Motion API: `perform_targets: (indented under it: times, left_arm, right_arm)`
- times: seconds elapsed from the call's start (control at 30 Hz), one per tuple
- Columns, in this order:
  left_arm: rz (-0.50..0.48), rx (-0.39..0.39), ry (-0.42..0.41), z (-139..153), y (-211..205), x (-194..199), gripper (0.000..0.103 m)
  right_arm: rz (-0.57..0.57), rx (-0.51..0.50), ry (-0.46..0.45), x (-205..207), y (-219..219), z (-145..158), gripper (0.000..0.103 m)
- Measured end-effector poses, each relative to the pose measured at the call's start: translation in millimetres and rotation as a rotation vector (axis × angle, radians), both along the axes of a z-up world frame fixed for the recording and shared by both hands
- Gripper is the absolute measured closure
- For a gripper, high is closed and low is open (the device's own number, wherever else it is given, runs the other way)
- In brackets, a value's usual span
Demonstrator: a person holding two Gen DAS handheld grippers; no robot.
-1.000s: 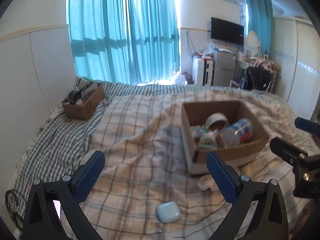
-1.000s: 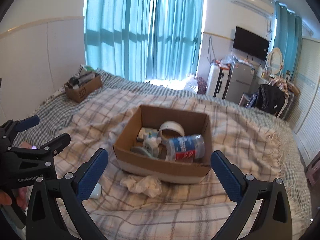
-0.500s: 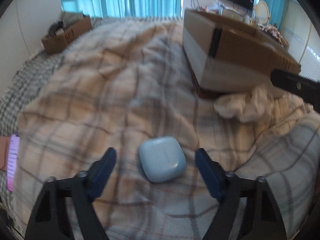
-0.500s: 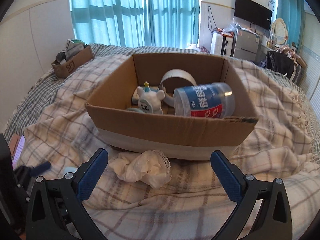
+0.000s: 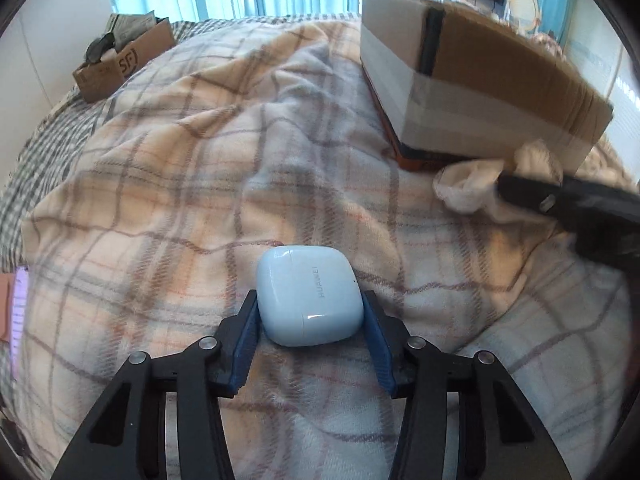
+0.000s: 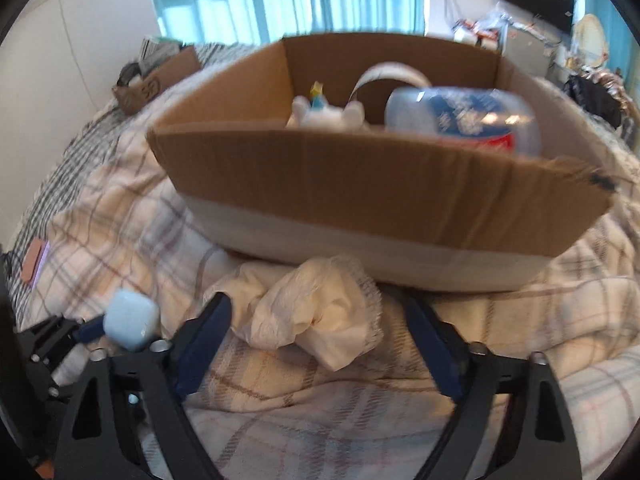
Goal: Organize objects
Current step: 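Grasp the white earbud case with the left gripper while the right gripper grasps the white cloth, then carry earbud case and cloth into the cardboard box and open both grippers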
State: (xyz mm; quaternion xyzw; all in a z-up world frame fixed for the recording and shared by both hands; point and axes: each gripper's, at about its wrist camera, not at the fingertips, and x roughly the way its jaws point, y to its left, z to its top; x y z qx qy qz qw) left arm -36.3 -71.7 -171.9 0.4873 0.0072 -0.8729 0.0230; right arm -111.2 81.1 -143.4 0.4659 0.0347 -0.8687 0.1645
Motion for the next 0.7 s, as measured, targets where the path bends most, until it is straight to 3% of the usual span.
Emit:
perform_targets:
  times: [0.1, 0.23, 0.3, 0.33, 0.53, 0.7]
  left_arm:
    - [0.009, 0.022, 0.016, 5.2, -2.5, 7.1, 0.053]
    - [0.003, 0.026, 0.057, 13.8, -1.7, 12.8, 0.057]
    - [-0.013, 0.036, 0.076, 18.8, 0.3, 16.5, 0.071]
    - [-0.018, 0.036, 0.078, 19.7, -0.1, 15.4, 0.078]
    - [-0.047, 0.019, 0.059, 15.5, 4.7, 11.7, 0.079]
    - [-0.022, 0.065, 0.033, 6.5, -2.8, 4.5, 0.076]
  right_arm:
    - [0.006, 0.012, -0.038, -4.0, -2.4, -10.3, 0.046]
    - [-0.009, 0.038, 0.005, 4.2, -1.7, -11.8, 0.075]
    - [-0.016, 0.044, 0.023, 10.9, -0.6, -10.6, 0.081]
    - [-0.017, 0.04, 0.029, 15.0, -0.2, -8.7, 0.084]
    - [0.005, 0.062, 0.043, 40.6, -0.8, 5.7, 0.085]
    - [0.021, 0.057, 0.069, 58.4, 6.0, 25.9, 0.085]
